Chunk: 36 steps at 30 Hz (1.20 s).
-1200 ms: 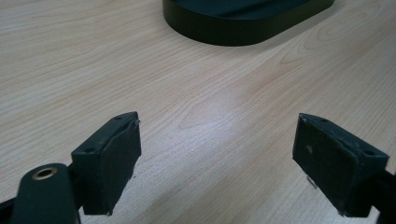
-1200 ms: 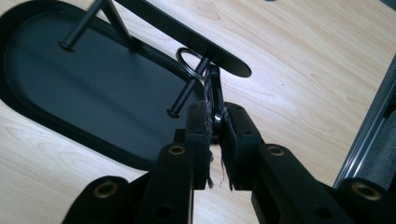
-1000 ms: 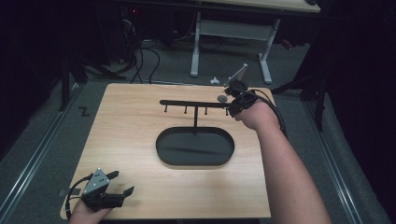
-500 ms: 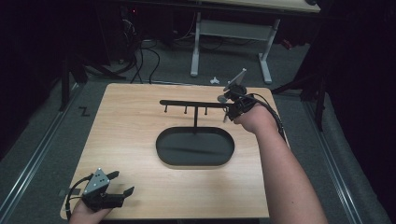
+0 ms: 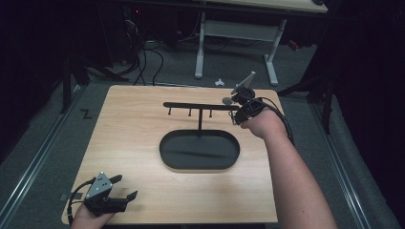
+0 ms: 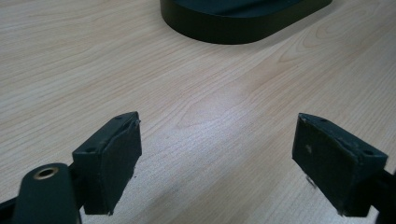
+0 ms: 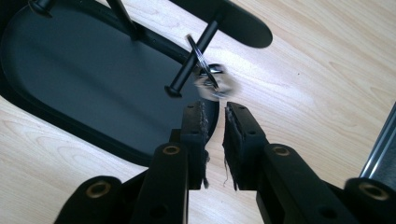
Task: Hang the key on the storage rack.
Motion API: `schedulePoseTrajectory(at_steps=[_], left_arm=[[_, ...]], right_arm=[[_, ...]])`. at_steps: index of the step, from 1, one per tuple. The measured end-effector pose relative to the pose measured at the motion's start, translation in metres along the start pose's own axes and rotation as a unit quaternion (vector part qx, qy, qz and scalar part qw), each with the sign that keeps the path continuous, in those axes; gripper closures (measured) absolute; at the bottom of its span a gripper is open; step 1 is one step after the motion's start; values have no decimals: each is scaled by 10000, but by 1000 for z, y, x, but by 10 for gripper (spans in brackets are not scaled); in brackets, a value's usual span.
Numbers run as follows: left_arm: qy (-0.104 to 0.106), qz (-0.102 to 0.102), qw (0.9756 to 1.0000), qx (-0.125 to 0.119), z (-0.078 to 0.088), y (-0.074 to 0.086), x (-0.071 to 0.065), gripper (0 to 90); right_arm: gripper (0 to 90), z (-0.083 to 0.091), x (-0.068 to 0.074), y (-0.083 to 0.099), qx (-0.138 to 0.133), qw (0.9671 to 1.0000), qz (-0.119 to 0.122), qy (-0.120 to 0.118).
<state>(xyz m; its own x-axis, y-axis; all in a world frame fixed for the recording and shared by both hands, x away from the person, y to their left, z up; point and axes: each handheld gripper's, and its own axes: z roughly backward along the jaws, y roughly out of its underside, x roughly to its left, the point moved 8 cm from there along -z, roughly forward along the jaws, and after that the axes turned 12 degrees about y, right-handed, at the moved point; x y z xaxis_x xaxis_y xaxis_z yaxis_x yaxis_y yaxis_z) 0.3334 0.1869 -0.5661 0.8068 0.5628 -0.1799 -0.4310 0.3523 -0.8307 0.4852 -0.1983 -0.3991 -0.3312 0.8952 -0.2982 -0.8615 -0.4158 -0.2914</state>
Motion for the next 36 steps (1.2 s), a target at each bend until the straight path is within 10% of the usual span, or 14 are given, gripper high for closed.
schedulePoseTrajectory(at_steps=[36], left_arm=[[12,0,10000,6,-1,0,-1,162]], right_arm=[[654,-56,28,93,-95,9977,-596,-304]])
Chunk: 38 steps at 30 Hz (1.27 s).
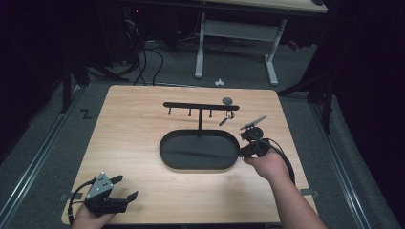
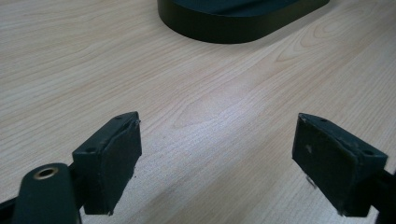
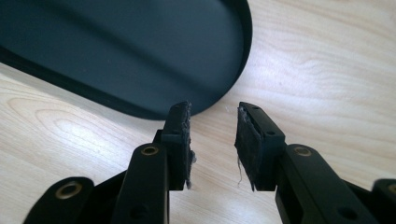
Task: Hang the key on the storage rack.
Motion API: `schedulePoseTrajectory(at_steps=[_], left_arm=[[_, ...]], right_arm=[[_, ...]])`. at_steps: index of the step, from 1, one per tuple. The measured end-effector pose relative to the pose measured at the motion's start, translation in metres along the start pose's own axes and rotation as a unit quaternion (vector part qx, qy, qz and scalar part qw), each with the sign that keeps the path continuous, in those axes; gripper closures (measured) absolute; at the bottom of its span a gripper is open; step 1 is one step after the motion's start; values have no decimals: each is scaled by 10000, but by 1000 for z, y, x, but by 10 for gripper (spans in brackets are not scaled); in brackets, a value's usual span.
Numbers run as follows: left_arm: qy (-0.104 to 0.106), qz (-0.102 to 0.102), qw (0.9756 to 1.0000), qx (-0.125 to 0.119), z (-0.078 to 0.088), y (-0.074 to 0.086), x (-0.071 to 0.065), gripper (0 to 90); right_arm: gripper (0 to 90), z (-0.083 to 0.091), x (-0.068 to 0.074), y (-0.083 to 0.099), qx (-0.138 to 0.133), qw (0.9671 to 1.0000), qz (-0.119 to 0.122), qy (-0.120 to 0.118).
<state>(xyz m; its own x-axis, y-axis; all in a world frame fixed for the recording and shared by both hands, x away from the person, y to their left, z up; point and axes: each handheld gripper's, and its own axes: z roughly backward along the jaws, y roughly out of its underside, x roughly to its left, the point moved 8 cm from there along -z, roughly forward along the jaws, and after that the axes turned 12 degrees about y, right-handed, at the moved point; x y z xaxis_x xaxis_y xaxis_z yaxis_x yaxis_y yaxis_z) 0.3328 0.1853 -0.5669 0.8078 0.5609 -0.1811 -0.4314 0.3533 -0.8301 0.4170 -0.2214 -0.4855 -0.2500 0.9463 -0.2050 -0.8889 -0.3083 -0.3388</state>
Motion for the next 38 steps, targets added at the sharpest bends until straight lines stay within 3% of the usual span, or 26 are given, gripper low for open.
schedulePoseTrajectory(at_steps=[5,9,11,18,23,24,25,26,28,29,32,38], left_arm=[[-11,1,10000,30,-1,1,0,162],[-29,-38,10000,44,-3,0,0,161],[-61,-47,10000,45,-3,0,0,160],[-208,-41,9998,67,-3,-1,2,157],[-322,93,9994,-19,-1,-1,5,157],[-367,135,9992,-20,-1,-1,6,156],[-400,167,9991,-39,-1,-1,6,154],[-425,192,9989,-54,-1,-1,6,153],[-484,182,9986,-60,-2,-1,6,153],[-503,168,9986,-67,-2,-2,6,153],[-533,124,9985,-101,-1,-5,7,153],[-461,122,9988,-133,3,-3,6,153]], right_arm=[[623,-13,2,23,-425,9989,-165,66],[599,-23,3,42,-926,9952,-146,281],[594,-26,4,52,-1226,9914,-127,451],[516,-38,12,81,-2052,9767,-507,369],[424,-49,21,100,-2499,9652,-756,175],[426,-51,24,104,-2539,9641,-776,55],[397,-52,29,105,-2416,9677,-692,-204],[368,-50,33,105,-2413,9685,-551,-279],[359,-48,36,105,-2530,9670,-289,-96],[346,-49,37,107,-2491,9681,-261,-100],[371,-53,39,110,-2409,9699,-290,-205],[373,-51,35,108,-2505,9671,-434,-69]])
